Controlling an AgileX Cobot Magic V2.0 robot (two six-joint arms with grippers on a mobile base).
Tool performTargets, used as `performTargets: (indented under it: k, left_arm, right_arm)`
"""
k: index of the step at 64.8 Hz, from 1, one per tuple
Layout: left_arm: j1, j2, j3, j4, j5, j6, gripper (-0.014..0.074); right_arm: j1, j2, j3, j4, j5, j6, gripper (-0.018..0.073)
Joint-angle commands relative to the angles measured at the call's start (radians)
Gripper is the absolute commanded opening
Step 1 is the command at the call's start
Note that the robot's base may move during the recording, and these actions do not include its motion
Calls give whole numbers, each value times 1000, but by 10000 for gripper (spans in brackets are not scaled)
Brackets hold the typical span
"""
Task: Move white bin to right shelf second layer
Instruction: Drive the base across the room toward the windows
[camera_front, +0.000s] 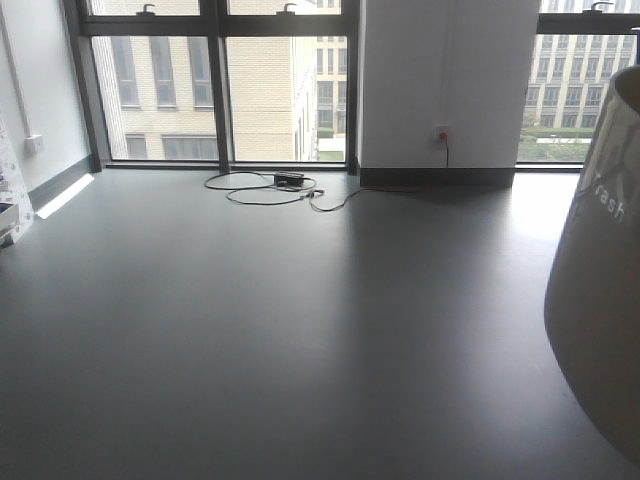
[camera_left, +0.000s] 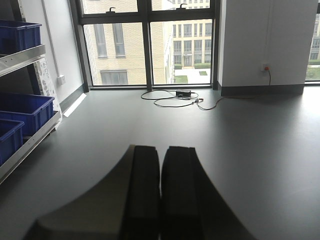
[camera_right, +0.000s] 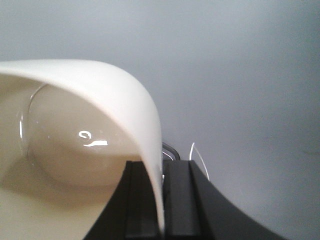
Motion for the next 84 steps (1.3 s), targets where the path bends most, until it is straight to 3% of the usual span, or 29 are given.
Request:
performTargets:
  k: [1, 84]
  left_arm:
    - [0, -15, 37, -6, -84, -3, 85]
    - [0, -15, 37, -6, -84, -3, 85]
  right_arm:
    - [-7, -5, -29, -10, -40, -2, 69]
    - [-7, -5, -29, -14, -39, -2, 69]
